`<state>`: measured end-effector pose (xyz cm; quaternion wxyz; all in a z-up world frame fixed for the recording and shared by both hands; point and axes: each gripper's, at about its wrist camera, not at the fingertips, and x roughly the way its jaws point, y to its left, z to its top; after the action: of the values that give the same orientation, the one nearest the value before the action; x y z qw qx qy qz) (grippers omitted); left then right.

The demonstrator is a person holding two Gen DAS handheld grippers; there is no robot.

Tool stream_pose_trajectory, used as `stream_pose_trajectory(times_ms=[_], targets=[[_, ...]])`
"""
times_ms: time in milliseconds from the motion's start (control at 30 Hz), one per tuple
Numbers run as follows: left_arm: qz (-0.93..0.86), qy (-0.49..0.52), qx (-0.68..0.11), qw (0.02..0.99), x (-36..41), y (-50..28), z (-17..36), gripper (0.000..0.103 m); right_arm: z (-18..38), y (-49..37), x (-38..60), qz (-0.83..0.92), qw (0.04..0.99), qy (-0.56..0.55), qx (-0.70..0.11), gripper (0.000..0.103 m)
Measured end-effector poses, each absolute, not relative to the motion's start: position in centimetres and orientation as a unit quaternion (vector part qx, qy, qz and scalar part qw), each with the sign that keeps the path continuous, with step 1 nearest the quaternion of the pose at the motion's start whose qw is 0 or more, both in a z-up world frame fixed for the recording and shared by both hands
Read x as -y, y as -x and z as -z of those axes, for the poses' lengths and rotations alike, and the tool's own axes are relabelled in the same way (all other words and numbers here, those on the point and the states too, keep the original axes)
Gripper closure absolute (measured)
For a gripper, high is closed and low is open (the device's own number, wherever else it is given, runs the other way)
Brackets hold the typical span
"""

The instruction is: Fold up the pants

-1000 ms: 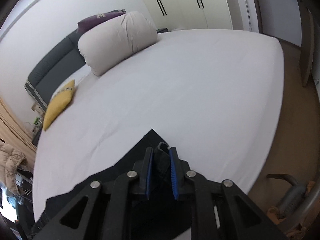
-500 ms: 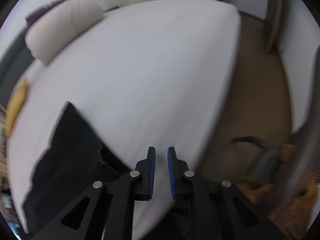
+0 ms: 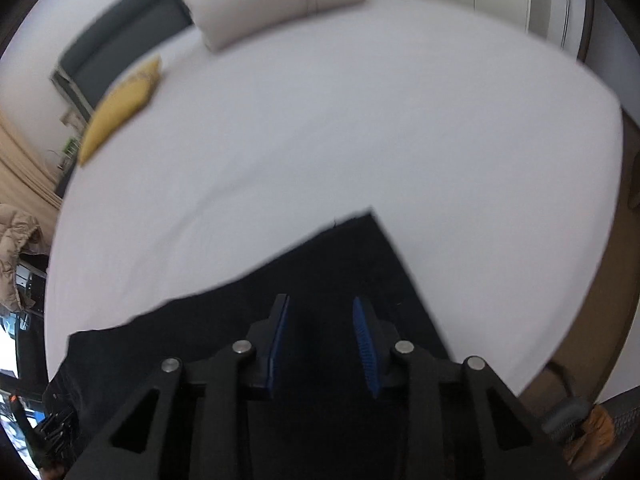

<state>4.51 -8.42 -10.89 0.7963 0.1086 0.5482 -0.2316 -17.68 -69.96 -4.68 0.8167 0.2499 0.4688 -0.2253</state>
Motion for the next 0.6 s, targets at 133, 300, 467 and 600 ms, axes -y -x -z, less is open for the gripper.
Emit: stream_pose_trajectory(times_ms=[133,300,467,600], targets=[[0.236,-0.104,-0.548,0.796,8.0,-4.4,10.8,0.078,7.2,17.6,72.3,0.273,0.804,-0.285,-0.445,0.103],[0.232,-0.096,-0.547,0.799,7.3,-4.1,10.6,0.078,3.9,21.3,71.1,0.328,0.810,-0.273,-0.402,0.066],[0.234,-0.090,-0.540,0.804,6.7,-3.0,10.2,0.071,2.5,27.8,63.3,0.177,0.834,-0.412,-0.321,0.048],[0.244,-0.093,-0.535,0.803,6.3,-2.1,10.0,0.056,6.0,30.4,56.3,0.077,0.785,-0.525,-0.319,0.048]])
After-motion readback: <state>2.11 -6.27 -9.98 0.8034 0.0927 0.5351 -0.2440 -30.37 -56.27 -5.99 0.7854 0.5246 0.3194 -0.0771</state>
